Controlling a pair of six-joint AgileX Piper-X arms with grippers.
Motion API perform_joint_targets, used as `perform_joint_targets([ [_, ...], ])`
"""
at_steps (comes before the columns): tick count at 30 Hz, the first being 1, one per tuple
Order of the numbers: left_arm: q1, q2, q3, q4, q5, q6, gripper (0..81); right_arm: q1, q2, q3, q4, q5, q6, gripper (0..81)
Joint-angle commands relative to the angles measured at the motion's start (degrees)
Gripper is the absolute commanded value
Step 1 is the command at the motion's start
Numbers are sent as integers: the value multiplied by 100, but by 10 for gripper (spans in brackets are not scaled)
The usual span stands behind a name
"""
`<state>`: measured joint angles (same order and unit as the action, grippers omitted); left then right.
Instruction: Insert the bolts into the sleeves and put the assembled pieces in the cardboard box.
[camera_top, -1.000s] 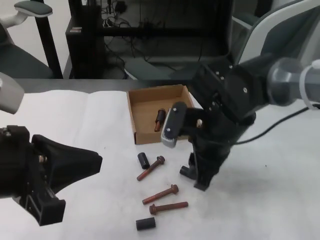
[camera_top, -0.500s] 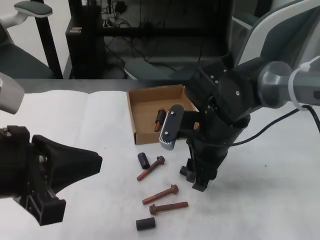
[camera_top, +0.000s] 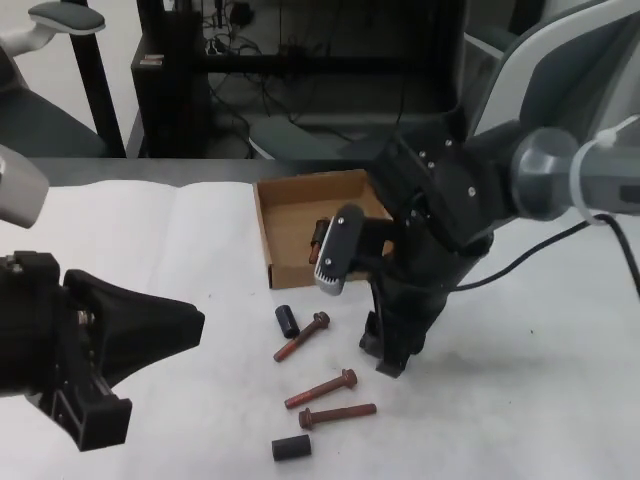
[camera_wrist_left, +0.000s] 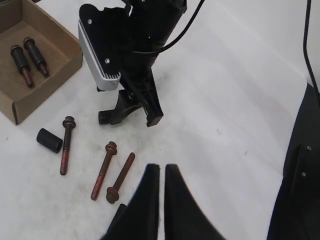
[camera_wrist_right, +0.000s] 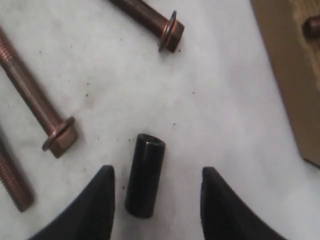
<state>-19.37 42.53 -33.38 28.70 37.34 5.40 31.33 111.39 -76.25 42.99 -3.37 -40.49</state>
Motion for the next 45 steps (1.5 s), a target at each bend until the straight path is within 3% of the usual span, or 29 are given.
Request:
perform_joint_targets([
  [1, 3, -72, -52, -18, 46, -11, 43, -33, 95, -43, 10, -39, 29, 533],
  [21, 3, -72, -52, -18, 46, -11, 43, -33, 516, -58, -196, -39, -19, 529],
  [23, 3, -70, -34, -18, 46, -11, 43, -33, 561, -105, -158, -39, -19, 447],
  [29, 3, -70, -34, -18, 46, -11, 43, -33, 644, -349, -187, -39, -104, 13],
  [42, 3, -70, -38, 135, 46, -11, 43, -10, 525, -859, 784, -66, 404, 6],
  [45, 3, -70, -38, 480, 46, -11, 43, 3, 261, -843, 929, -367, 692, 6],
])
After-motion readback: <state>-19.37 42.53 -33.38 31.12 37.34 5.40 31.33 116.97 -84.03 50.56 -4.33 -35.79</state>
